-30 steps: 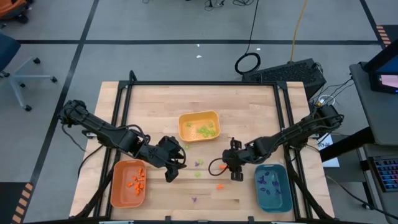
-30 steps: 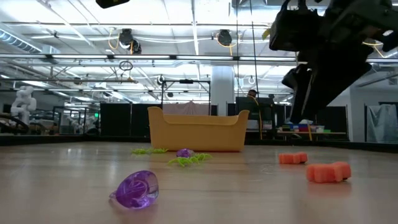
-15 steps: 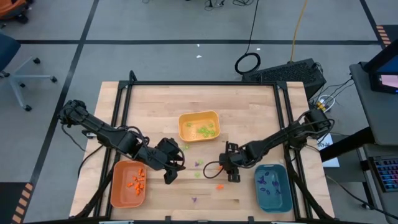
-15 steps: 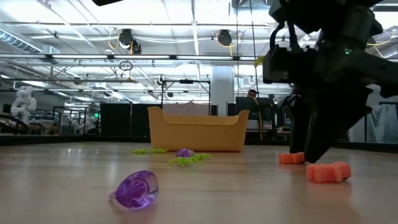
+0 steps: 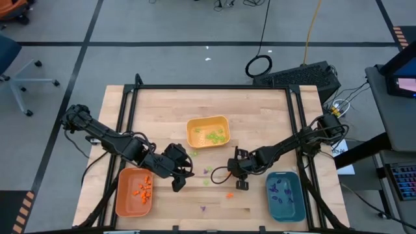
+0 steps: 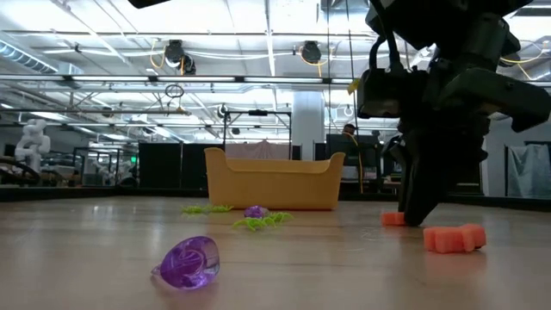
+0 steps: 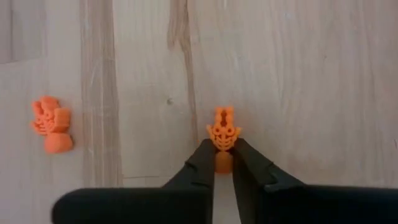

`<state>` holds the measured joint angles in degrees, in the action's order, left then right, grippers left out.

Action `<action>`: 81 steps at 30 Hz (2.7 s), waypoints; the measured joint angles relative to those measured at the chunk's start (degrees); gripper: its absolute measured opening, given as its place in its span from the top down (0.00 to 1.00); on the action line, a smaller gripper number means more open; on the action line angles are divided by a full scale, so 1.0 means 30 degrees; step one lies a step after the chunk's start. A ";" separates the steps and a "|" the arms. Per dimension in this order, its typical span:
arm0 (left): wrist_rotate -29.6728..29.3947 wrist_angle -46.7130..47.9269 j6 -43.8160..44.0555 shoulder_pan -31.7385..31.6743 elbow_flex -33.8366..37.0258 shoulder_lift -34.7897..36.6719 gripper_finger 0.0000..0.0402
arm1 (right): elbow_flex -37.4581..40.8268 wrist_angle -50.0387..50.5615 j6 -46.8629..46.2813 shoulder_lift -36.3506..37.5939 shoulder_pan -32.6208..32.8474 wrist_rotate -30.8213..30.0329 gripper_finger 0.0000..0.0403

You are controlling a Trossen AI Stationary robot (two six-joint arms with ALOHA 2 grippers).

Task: Sort Halloween decoration
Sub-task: Put the orange skeleton toy into the orange bin

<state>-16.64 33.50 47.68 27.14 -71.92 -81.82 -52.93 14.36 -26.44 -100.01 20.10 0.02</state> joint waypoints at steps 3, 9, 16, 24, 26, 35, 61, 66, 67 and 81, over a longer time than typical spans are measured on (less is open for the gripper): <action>-0.0036 0.0000 -0.0003 0.0000 0.0000 0.0000 0.54 | -0.0035 -0.0026 -0.0412 0.0042 0.0000 0.0210 0.97; -0.0154 0.0004 -0.0004 -0.0018 0.0000 0.0000 0.54 | -0.0452 0.0356 -0.0517 0.1408 0.0058 0.1719 0.98; -0.0634 0.0000 0.0007 -0.0022 0.0000 0.0000 0.54 | -0.1541 0.0929 -0.1924 0.4505 0.0012 0.2397 0.99; -0.1207 -0.0082 0.1025 -0.0330 0.0007 -0.0007 0.54 | -0.2598 0.1315 -0.4213 0.8614 0.0116 0.1317 0.99; -0.1210 -0.0204 0.1022 -0.0474 0.0007 -0.0007 0.54 | -0.2623 0.1292 -0.4358 0.9605 0.0109 0.0868 0.99; -0.1158 -0.1455 0.2103 -0.1152 0.0003 -0.0007 0.54 | -0.2630 0.1299 -0.2549 1.3345 0.0095 -0.0032 0.99; -0.3475 -0.5285 0.2922 -0.1129 0.0003 -0.0007 0.54 | -0.2630 -0.0143 0.0874 1.4486 0.0087 -0.0082 0.99; -0.3537 -0.5282 0.2841 -0.1180 0.0004 -0.0007 0.54 | -0.2630 0.0190 0.3451 1.4494 0.0095 -0.1749 0.99; -0.3541 -0.5286 0.2845 -0.1180 0.0000 -0.0007 0.54 | -0.2630 0.0275 0.4101 1.4486 0.0090 -0.2059 0.99; -0.4232 -0.5289 0.2946 -0.1180 0.0001 -0.0007 0.54 | -0.2623 0.0345 1.5588 1.4486 0.0091 -0.4687 0.99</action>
<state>-29.34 17.63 56.52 23.59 -71.92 -81.84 -60.80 15.40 20.33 -56.55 20.37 -14.04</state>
